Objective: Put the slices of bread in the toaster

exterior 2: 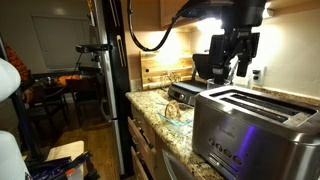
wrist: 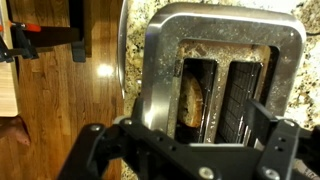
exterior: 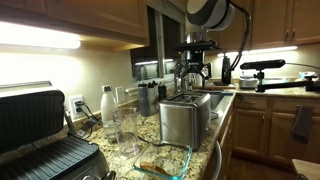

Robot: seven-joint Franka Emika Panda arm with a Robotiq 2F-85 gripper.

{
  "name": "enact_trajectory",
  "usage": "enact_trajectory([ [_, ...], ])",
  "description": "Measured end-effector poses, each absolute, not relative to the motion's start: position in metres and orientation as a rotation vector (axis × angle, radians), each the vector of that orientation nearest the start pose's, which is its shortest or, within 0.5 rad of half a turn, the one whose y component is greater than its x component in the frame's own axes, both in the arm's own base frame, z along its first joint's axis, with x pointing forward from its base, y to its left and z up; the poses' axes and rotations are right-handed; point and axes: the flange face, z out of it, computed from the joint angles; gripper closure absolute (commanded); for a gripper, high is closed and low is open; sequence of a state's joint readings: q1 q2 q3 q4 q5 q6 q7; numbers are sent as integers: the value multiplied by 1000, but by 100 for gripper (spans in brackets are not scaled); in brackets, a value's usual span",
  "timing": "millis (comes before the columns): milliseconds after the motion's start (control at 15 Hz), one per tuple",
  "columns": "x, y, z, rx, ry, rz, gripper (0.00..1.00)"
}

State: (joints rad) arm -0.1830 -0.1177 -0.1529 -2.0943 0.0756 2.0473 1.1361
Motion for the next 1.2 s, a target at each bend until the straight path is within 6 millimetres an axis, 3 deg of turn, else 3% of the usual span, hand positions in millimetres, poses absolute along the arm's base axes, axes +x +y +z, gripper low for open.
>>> enact_trajectory([
  [667,506,-126,477,-2330,1976,5,0],
  [1200,504,-88,477,-2553,1730,102,0],
])
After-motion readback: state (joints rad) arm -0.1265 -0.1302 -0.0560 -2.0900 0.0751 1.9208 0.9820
